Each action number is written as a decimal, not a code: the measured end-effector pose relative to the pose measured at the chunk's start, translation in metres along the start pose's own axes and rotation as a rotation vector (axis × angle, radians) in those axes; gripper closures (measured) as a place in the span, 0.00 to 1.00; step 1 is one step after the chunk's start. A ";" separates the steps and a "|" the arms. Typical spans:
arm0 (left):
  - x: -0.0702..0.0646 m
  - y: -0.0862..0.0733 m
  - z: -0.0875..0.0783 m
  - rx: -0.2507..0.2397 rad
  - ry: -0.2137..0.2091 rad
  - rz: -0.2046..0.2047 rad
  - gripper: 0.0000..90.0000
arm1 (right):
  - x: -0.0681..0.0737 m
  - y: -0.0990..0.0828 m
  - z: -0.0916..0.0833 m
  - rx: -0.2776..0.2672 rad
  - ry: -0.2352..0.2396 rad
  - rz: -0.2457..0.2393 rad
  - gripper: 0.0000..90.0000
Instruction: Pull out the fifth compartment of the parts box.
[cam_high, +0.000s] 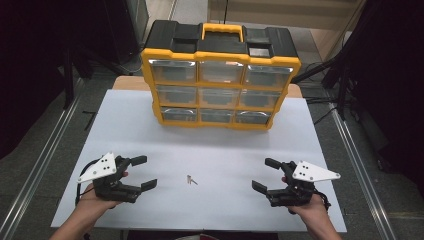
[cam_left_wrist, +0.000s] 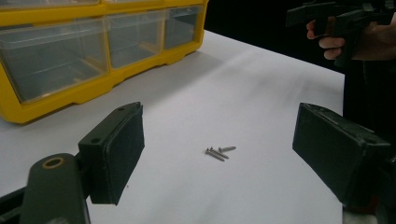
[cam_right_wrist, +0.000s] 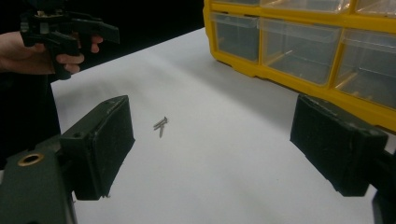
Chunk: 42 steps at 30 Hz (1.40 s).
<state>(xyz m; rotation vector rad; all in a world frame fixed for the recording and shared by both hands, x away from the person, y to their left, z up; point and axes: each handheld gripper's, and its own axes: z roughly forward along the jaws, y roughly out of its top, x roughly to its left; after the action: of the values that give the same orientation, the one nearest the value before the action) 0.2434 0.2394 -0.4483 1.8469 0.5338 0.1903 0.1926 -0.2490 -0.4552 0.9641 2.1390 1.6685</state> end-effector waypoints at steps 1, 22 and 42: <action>0.000 0.000 0.000 -0.002 -0.002 -0.001 0.19 | 0.000 0.000 0.000 0.002 -0.003 -0.002 0.16; 0.000 0.000 -0.003 -0.020 0.031 -0.011 0.19 | -0.001 0.000 -0.001 0.006 -0.033 0.006 0.16; -0.003 0.002 0.000 0.011 0.063 0.020 0.19 | 0.000 0.000 -0.002 0.009 -0.028 0.008 0.16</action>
<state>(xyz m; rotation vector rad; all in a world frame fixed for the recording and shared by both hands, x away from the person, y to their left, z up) 0.2415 0.2373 -0.4463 1.8628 0.5608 0.2597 0.1916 -0.2502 -0.4547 0.9941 2.1295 1.6407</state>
